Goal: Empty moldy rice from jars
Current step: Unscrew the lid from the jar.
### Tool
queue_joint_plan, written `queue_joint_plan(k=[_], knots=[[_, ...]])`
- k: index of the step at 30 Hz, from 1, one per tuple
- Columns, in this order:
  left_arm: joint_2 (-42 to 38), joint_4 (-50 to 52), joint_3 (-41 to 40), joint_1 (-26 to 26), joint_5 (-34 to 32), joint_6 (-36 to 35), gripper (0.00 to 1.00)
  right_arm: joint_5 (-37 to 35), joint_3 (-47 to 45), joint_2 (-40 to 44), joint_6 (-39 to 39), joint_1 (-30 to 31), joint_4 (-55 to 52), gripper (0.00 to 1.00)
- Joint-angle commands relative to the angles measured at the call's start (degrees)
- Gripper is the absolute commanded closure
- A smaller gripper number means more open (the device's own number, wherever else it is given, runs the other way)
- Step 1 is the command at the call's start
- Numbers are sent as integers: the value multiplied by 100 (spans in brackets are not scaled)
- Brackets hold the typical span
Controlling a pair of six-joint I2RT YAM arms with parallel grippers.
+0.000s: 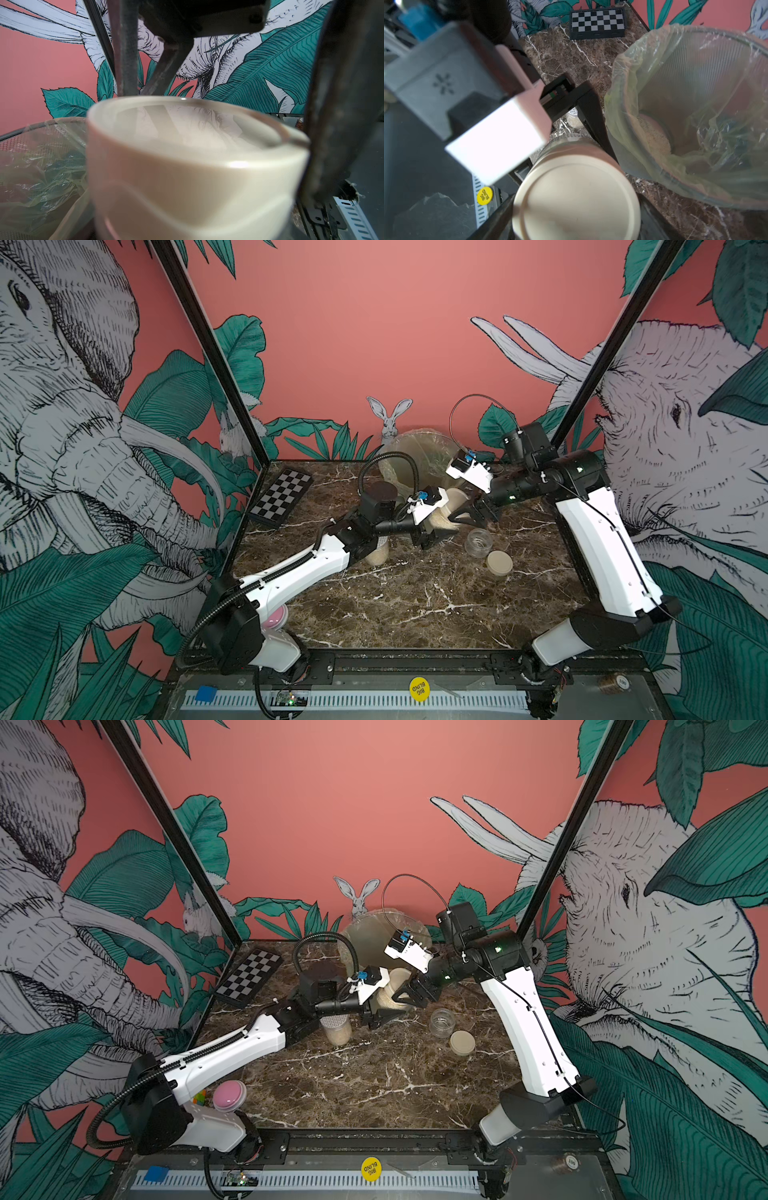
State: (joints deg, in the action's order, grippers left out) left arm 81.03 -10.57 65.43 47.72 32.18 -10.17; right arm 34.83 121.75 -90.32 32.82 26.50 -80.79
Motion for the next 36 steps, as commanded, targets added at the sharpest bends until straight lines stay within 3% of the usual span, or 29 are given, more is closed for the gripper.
queue_joint_plan(k=[1, 17, 27, 36], knots=[[-413, -611, 11, 62, 331, 86, 100, 507, 549, -435, 1152, 57, -347, 58], [-532, -461, -42, 62, 517, 106, 100, 1143, 2089, -1136, 2851, 58, -1630, 48], [-596, -17, 95, 63, 857, -35, 100, 1292, 2083, -1010, 3251, 61, -1937, 47], [-640, -70, 5, 64, 824, -72, 100, 1160, 1520, -688, 3187, 47, -1663, 49]])
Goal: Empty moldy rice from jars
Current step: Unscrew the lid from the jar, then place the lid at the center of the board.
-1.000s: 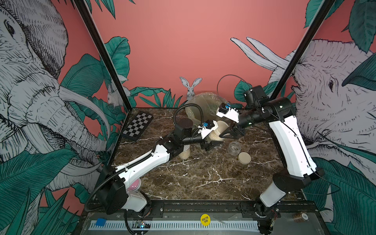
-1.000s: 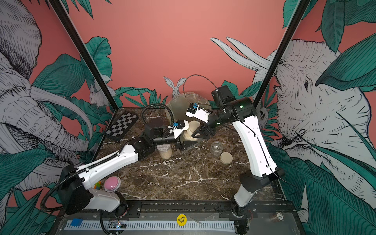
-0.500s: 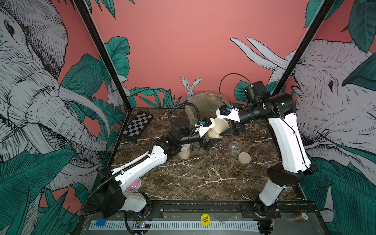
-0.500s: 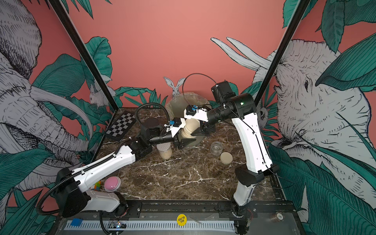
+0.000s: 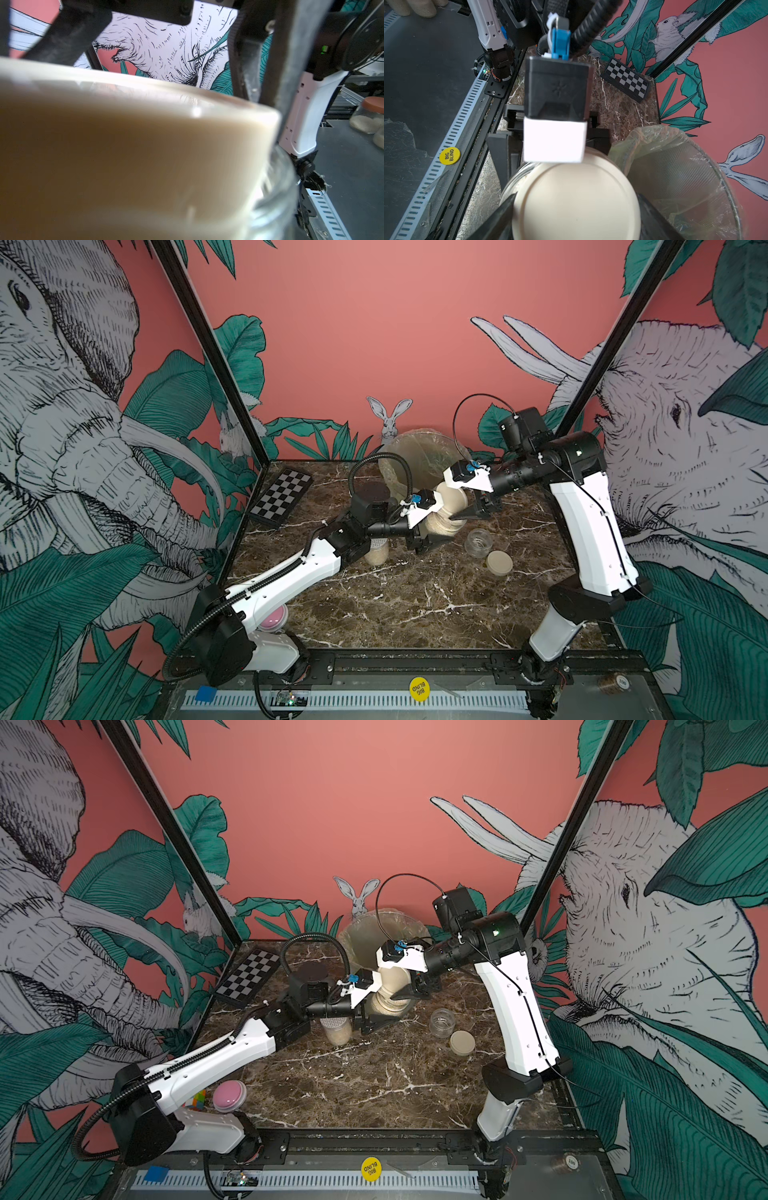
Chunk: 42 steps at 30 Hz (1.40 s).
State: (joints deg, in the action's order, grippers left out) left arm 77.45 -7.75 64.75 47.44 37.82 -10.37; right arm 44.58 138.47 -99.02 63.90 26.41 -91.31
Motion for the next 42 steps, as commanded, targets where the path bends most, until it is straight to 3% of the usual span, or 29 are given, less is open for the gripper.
queue_joint_plan(k=[1, 16, 28, 31, 37, 42], knots=[[-283, -335, 68, 90, 231, -73, 100, 180, -227, 246, 71, 42, -560, 49], [-650, -37, -251, -29, -507, -284, 100, 163, -1624, 1330, -610, -436, 1005, 49], [-1265, 455, -795, -155, -1185, -409, 100, -175, -4610, 2700, -3458, -629, 3912, 46], [-1411, 646, -949, -154, -1321, -389, 100, -431, -5429, 2990, -4485, -633, 4757, 48], [-1902, 779, -1538, -152, -1626, -154, 100, -799, -6704, 3323, -5316, -629, 5256, 51], [-2234, 648, -2018, -156, -1818, 48, 100, -1361, -7506, 3303, -6532, -607, 5679, 50]])
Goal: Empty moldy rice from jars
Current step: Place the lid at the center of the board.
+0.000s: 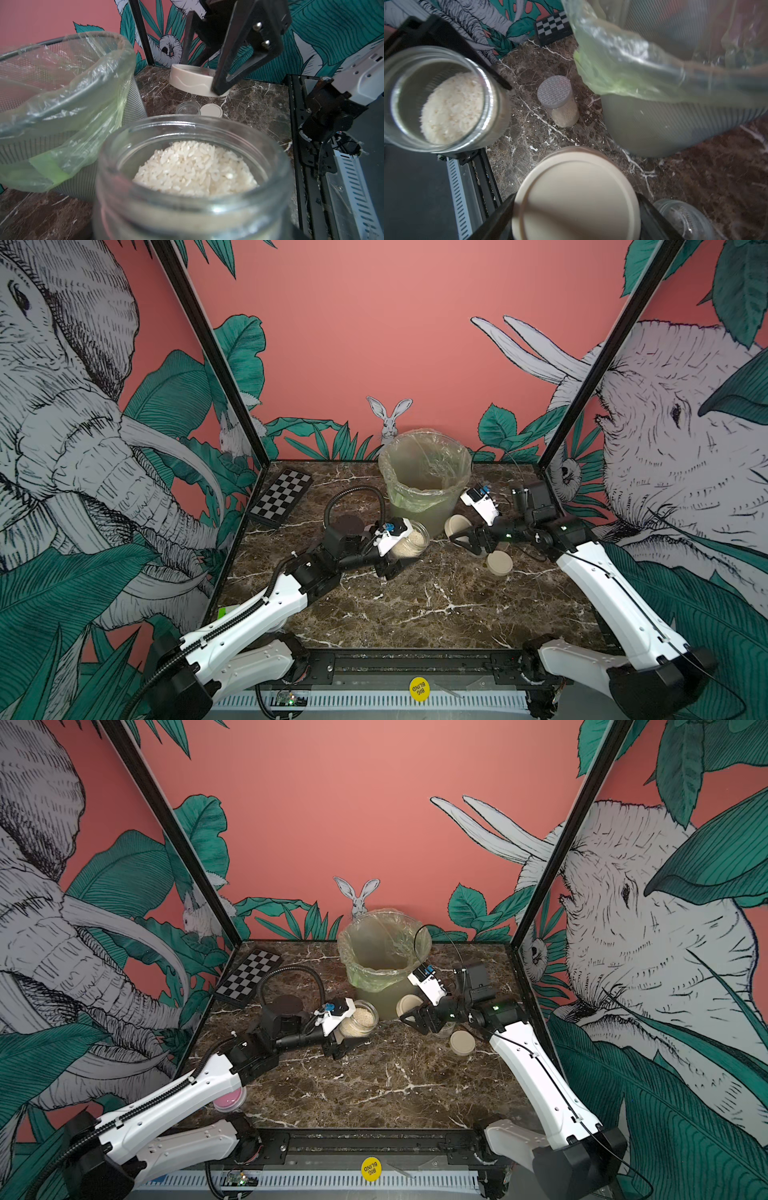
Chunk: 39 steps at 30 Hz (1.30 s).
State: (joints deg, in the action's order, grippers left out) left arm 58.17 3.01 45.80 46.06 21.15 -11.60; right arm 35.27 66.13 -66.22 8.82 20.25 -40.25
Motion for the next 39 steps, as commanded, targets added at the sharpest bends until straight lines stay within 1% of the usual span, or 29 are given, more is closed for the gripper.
queue_joint_plan(k=[1, 6, 8, 12, 15, 19, 25, 34, 39], knots=[[-335, -473, -186, -15, -202, 200, 100, -526, -406, -17, -1227, 6, 622, 50], [-515, -497, -331, -16, -354, 202, 100, -782, -997, -218, -2130, 77, 772, 52], [-550, -574, -415, -13, -417, 186, 100, -965, -1259, -226, -2352, 194, 872, 52], [-718, -1015, -736, -16, -576, 415, 100, -1534, -1792, -68, -2463, 673, 1113, 50], [-786, -1225, -933, -17, -621, 574, 100, -1888, -2062, -17, -2753, 786, 1113, 52], [-727, -1418, -1136, -17, -586, 700, 100, -2565, -2379, 85, -2998, 972, 1099, 50], [-551, -1854, -1500, -10, -588, 883, 100, -2764, -2968, 296, -3405, 1165, 1718, 49], [-412, -1980, -1568, -15, -471, 898, 100, -3195, -3210, 15, -3654, 1481, 1863, 49], [-347, -2075, -1572, -11, -420, 959, 100, -3386, -3275, -229, -3620, 1748, 2034, 48]])
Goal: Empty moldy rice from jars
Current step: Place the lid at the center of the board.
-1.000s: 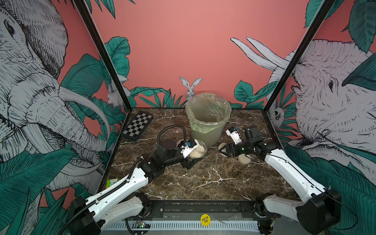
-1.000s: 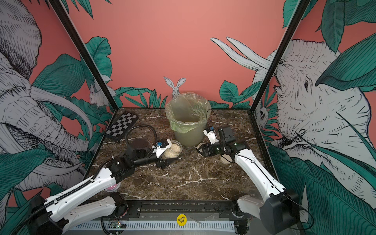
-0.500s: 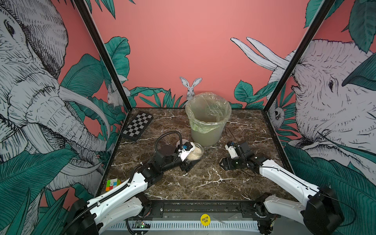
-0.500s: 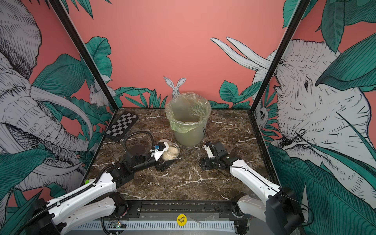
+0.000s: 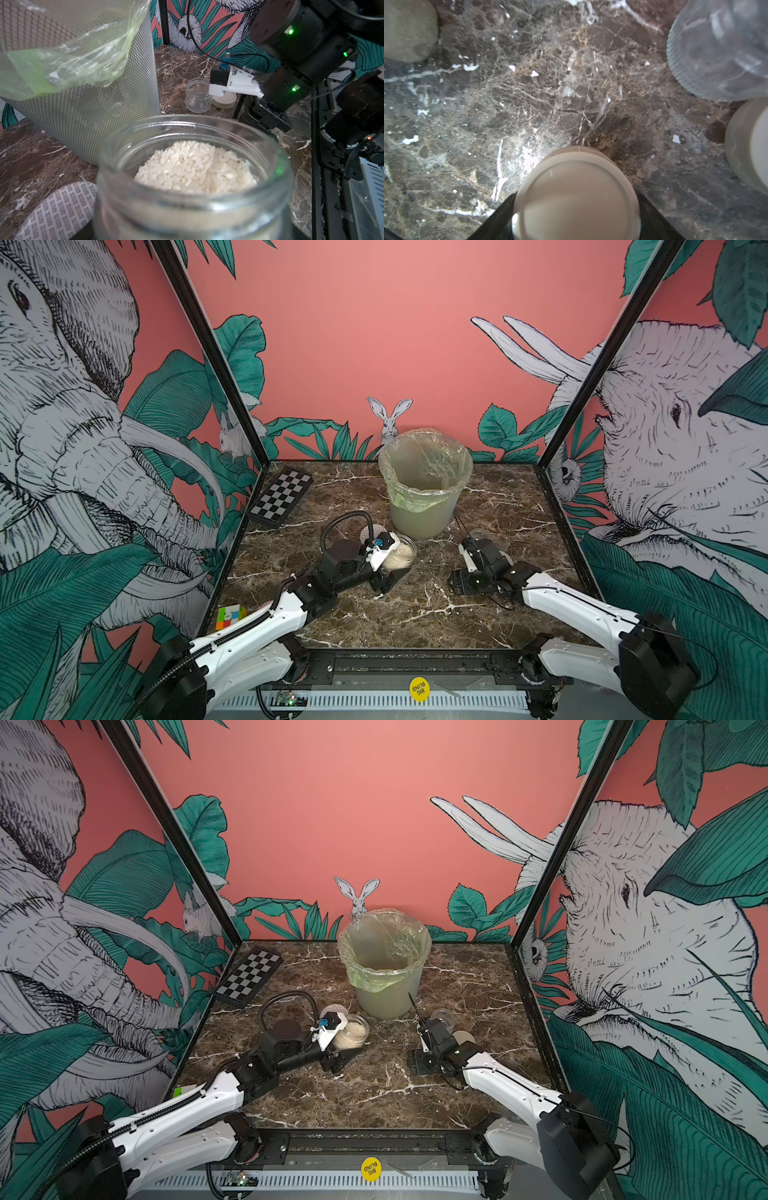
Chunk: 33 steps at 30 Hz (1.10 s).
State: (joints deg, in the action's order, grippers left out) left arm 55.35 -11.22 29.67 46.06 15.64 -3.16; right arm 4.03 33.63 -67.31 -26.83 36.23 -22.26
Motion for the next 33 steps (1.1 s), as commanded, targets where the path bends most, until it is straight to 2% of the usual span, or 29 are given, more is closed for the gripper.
queue_joint_plan(k=[1, 13, 19, 25, 28, 33], knots=[[-55, -669, 40, -18, 131, 120, 100, -310, -15, -177, -68, 177, 240, 48], [19, -667, 91, -12, 219, 114, 100, -550, -40, -752, -129, 522, 430, 45], [35, -666, 122, -14, 301, 134, 100, -813, -32, -862, -315, 560, 259, 35], [16, -632, 145, -17, 316, 105, 100, -696, -101, -905, -357, 595, 400, 25], [-1, -515, 201, -14, 326, 20, 100, -662, -108, -900, -359, 621, 414, 15], [-39, -451, 250, -18, 326, -26, 100, -664, -104, -809, -384, 627, 373, 8]])
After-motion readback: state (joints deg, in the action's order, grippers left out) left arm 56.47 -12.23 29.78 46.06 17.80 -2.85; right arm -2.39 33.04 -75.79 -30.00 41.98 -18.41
